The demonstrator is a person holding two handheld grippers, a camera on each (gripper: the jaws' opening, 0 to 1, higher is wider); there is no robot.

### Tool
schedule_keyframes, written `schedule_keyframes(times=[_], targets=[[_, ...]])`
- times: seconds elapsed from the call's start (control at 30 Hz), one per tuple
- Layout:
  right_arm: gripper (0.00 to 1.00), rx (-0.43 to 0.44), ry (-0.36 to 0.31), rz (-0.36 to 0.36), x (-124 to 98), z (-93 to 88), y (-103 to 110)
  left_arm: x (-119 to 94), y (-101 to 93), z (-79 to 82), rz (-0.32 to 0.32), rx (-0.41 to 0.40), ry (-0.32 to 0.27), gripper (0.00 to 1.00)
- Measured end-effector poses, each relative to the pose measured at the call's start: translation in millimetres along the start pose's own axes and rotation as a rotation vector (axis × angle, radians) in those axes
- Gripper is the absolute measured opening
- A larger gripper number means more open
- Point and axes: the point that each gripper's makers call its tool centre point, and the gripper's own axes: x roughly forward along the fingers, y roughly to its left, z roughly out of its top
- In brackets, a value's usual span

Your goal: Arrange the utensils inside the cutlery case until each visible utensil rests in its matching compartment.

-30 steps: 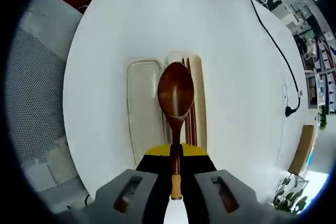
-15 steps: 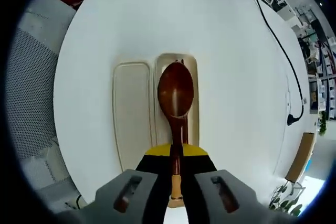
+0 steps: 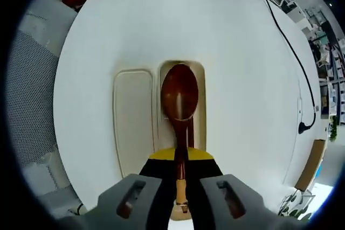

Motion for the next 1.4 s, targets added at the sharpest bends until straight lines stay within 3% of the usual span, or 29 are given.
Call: schedule_keyframes(times=[0.77, 0.97, 1.4], targets=[[0.02, 0.136, -0.046, 0.053, 1, 3.8, 0, 0, 0.3, 0.2, 0.0, -0.002, 0.001, 0.31], [0.09, 0.148, -0.067, 0.03, -7, 4.7, -3, 0, -0.1, 1.0, -0.002, 0.002, -0.001, 0.31], [0.29, 0.161, -0.082, -0.091, -38, -18.3, -12, 1, -5.0, 0.2, -0.017, 0.024, 0.005, 0.32]])
